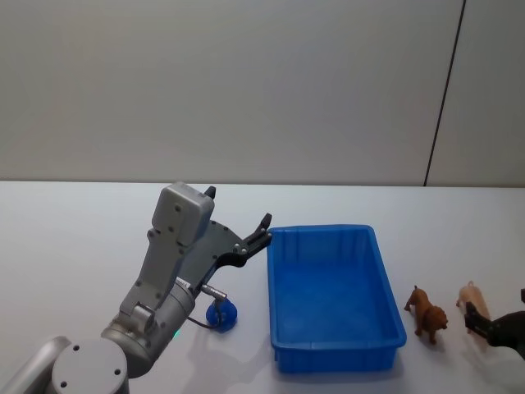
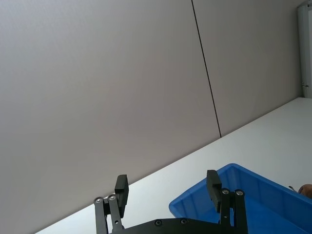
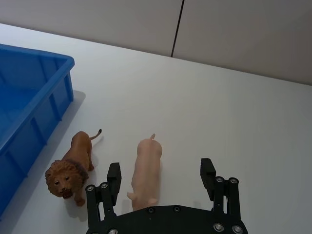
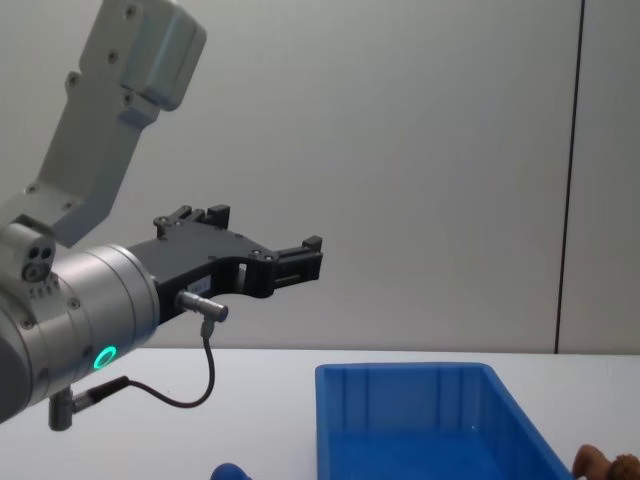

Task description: Pick up the two dolls from the table and place them into the box.

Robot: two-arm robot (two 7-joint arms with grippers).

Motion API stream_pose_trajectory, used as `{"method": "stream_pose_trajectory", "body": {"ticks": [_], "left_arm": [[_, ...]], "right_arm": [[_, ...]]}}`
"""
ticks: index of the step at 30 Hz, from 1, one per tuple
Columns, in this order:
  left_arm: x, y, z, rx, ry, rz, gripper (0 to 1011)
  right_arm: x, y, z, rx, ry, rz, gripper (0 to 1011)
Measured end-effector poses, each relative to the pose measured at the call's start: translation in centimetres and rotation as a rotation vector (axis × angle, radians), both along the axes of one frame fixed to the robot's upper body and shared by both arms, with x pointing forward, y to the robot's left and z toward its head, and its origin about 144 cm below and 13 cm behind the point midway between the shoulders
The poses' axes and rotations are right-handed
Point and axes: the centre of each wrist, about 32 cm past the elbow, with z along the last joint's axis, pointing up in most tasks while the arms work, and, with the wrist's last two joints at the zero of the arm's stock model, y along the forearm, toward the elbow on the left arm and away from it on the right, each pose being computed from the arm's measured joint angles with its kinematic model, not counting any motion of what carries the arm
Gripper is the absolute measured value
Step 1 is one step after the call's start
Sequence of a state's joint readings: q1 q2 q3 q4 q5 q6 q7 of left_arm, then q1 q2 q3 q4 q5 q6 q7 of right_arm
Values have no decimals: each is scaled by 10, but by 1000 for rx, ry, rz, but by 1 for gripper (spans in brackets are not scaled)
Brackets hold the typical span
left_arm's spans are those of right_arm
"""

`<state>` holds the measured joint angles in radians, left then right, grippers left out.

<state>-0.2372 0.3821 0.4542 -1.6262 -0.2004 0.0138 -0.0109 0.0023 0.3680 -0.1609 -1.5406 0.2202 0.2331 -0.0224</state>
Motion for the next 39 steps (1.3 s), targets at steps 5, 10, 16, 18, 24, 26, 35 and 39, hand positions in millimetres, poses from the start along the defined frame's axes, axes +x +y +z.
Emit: {"method": "stream_pose_trajectory", "body": {"ticks": [5,10,16,18,24,26,35,39], "left_arm": [[0,0,0,0,0,0,1004],[0,0,0,0,0,0,1004],[0,0,0,0,0,0,1004],[0,0,0,0,0,0,1004],[0,0,0,0,0,0,1004],[0,0,0,0,0,0,1004],[0,0,0,0,0,0,1004],[0,0,0,0,0,0,1004]], "right_arm": [[3,1,-4,9,12,4,1001],[7,4,-8,13,24,7,1001],[11,7,-13,9,35,5,1001],[13,9,-14,7,38,4,1001],[17,11,-18,1,52,-3,1001],[19,13,-20,-2,58,-4,960],[24,17,-24,-11,82,-5,717],[26,19,-25,-15,90,-5,598]]}}
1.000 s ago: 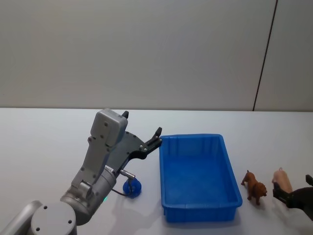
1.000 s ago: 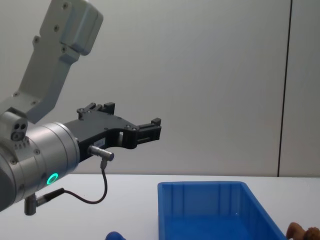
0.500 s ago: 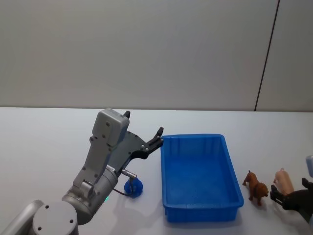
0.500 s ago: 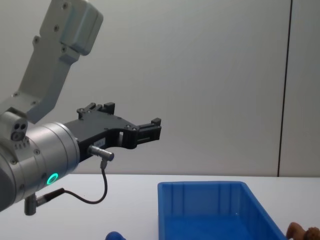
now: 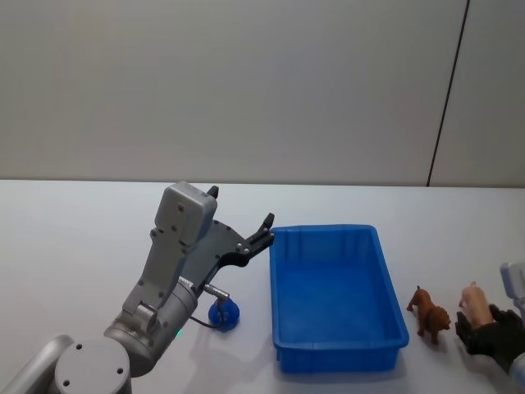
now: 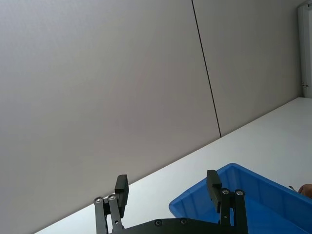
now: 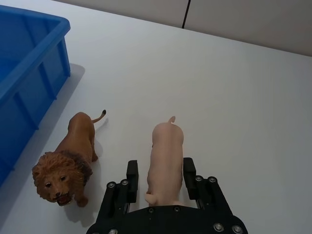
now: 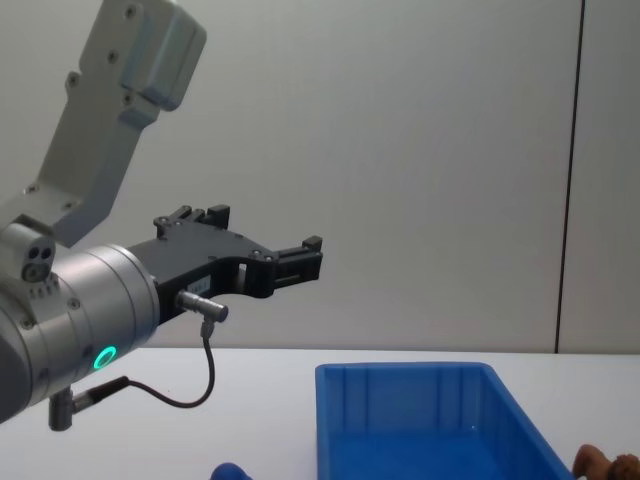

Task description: Pick up the two dolls from the table and place them into the box.

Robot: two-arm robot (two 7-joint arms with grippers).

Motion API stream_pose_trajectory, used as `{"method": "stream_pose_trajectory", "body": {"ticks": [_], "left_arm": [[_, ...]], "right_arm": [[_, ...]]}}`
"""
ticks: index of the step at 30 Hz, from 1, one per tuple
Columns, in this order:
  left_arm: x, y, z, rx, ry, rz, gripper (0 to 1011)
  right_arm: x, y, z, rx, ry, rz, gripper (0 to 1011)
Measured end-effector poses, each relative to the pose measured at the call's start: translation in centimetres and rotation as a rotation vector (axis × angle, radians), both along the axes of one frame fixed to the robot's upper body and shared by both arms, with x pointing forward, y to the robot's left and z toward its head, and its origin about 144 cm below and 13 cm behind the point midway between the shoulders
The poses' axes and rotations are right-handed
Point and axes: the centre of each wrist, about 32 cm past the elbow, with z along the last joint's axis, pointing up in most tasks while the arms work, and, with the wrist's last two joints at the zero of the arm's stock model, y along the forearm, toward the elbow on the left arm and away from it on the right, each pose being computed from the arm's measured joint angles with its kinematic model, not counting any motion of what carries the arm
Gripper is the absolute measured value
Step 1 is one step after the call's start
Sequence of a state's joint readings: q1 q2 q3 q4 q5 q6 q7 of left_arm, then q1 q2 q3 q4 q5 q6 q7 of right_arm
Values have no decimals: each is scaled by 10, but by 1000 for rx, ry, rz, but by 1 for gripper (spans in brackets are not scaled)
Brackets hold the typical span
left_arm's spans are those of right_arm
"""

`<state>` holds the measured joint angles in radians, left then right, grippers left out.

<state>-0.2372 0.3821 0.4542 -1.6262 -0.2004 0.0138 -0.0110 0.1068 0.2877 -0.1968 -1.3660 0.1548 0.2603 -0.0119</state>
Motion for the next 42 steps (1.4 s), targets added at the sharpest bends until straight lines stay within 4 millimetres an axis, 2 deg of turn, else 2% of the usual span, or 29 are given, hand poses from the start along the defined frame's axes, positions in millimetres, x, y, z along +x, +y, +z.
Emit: {"method": "stream_pose_trajectory", "body": {"ticks": [4,5,8,19,24,33,42], "left_arm": [[0,0,0,0,0,0,1004],[0,0,0,0,0,0,1004],[0,0,0,0,0,0,1004],[0,0,0,0,0,0,1004],[0,0,0,0,0,0,1004],[0,0,0,0,0,0,1004],[0,0,0,0,0,0,1004]], "right_arm": [[2,1,0,-3,5,0,481],[2,2,0,-3,6,-1,420],[3,3,0,-3,5,-1,376],[3,6,8,2,-52,-12,368],[3,9,18,11,-111,-13,368],[3,18,45,42,-217,23,368],[2,36,73,98,-279,128,367]]}}
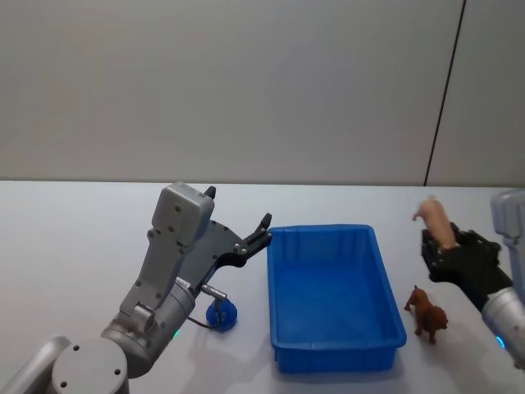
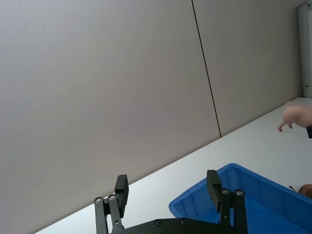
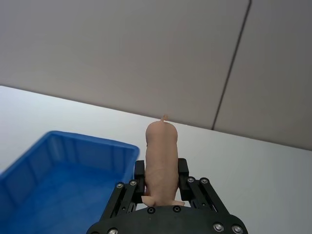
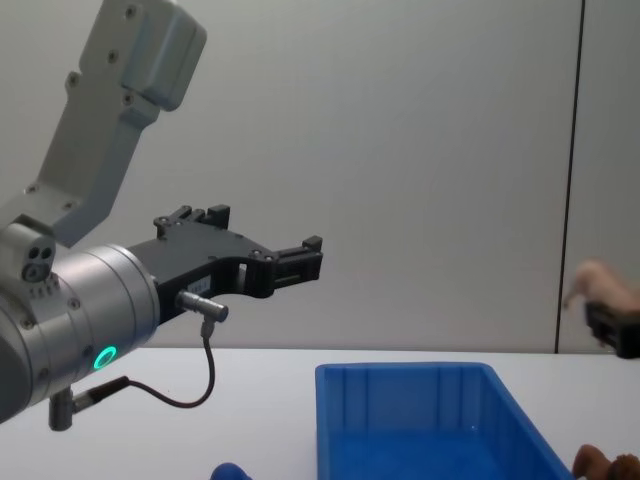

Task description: Pick up the two dolls from the table and place them into the box.

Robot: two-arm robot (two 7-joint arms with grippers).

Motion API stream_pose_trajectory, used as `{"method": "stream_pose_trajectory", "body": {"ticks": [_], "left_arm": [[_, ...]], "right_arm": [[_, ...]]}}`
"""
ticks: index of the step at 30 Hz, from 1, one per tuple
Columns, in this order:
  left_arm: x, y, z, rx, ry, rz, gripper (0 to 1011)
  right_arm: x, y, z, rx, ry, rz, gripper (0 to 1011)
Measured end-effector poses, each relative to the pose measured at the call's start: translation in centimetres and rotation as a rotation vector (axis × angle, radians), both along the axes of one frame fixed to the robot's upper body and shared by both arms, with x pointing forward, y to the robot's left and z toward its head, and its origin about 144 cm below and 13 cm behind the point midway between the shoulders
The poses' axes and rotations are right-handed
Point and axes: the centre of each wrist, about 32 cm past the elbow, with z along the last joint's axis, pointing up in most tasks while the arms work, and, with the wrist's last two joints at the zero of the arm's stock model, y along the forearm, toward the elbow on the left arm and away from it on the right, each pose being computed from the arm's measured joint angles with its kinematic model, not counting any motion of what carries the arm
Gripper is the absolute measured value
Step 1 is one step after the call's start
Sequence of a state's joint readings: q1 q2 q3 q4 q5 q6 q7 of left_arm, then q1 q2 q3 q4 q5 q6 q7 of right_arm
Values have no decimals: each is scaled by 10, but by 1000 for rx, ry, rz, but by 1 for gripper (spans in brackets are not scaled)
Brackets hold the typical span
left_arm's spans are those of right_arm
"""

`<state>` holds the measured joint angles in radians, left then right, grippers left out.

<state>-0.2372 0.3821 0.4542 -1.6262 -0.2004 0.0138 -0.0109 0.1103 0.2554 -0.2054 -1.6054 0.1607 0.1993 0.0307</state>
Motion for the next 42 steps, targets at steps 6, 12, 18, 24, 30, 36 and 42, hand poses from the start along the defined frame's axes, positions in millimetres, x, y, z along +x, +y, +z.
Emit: {"method": "stream_pose_trajectory", "body": {"ticks": [6,12,18,24,30,36,42], "left_arm": [[0,0,0,0,0,0,1004],[0,0,0,0,0,0,1004],[0,0,0,0,0,0,1004],[0,0,0,0,0,0,1004],[0,0,0,0,0,0,1004],[0,0,0,0,0,0,1004],[0,0,0,0,0,0,1004]], "right_arm": [[0,14,9,7,18,79,368],[0,27,9,-1,69,143,368],[1,36,3,-10,124,180,384],[2,44,-3,-20,172,207,558],[1,48,-7,-27,198,217,738],[-1,49,-9,-30,204,210,918],[-5,44,-10,-34,196,178,1001]]}}
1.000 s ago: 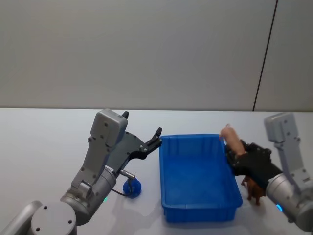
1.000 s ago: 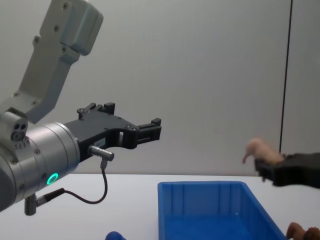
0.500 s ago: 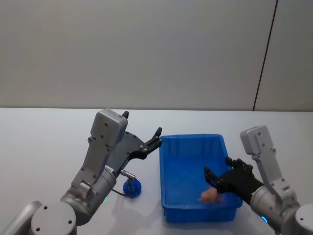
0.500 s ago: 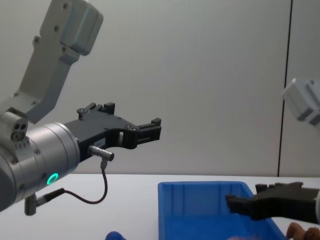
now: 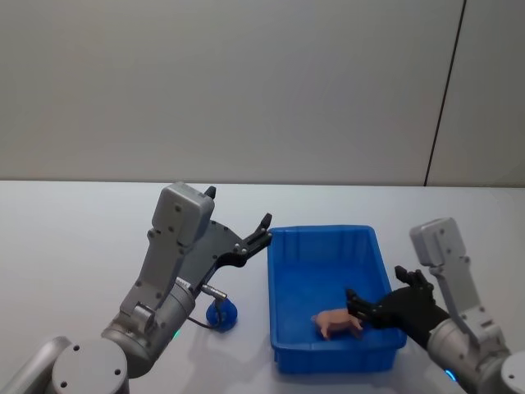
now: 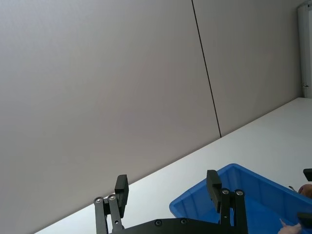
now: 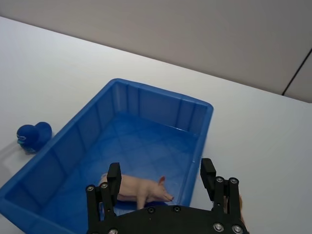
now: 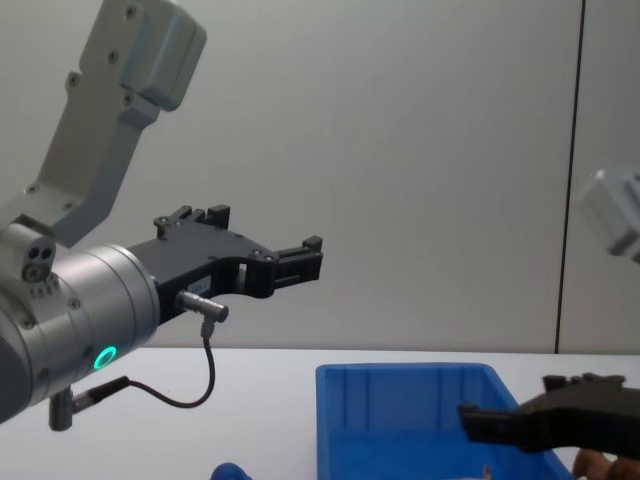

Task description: Pick up the two dolls from the table and place them into the box.

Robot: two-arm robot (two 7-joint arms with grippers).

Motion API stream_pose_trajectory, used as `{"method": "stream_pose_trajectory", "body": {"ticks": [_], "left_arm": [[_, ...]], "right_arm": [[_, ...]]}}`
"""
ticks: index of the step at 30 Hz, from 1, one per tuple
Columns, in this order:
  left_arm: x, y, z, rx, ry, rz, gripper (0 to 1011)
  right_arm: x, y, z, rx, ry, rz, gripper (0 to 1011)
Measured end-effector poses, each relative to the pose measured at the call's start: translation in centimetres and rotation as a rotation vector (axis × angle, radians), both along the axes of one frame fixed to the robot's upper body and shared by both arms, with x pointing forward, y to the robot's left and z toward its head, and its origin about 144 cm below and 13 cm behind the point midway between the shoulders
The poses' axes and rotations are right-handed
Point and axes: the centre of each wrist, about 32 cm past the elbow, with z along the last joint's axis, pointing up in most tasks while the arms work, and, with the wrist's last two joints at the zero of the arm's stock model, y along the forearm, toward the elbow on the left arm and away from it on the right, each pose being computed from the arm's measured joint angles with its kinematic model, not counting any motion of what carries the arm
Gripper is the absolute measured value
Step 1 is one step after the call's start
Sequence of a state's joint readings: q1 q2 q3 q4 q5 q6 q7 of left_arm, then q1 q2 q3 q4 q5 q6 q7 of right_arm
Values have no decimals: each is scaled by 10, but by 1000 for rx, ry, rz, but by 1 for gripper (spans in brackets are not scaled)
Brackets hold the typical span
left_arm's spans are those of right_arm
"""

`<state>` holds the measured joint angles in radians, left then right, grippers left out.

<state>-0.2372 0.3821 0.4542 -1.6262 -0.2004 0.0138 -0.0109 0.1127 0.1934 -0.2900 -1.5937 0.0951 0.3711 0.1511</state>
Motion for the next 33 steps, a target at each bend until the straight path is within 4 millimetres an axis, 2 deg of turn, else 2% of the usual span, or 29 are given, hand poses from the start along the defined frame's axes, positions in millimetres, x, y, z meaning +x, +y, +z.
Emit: {"method": "stream_pose_trajectory", "body": {"ticks": [18,33], "left_arm": [[0,0,0,0,0,0,1004],[0,0,0,0,0,0,1004]], "right_arm": [[-17,-39,-8,-36,-14,-125,1001],[-15,-56,-27,-86,24,-167,1001]]}}
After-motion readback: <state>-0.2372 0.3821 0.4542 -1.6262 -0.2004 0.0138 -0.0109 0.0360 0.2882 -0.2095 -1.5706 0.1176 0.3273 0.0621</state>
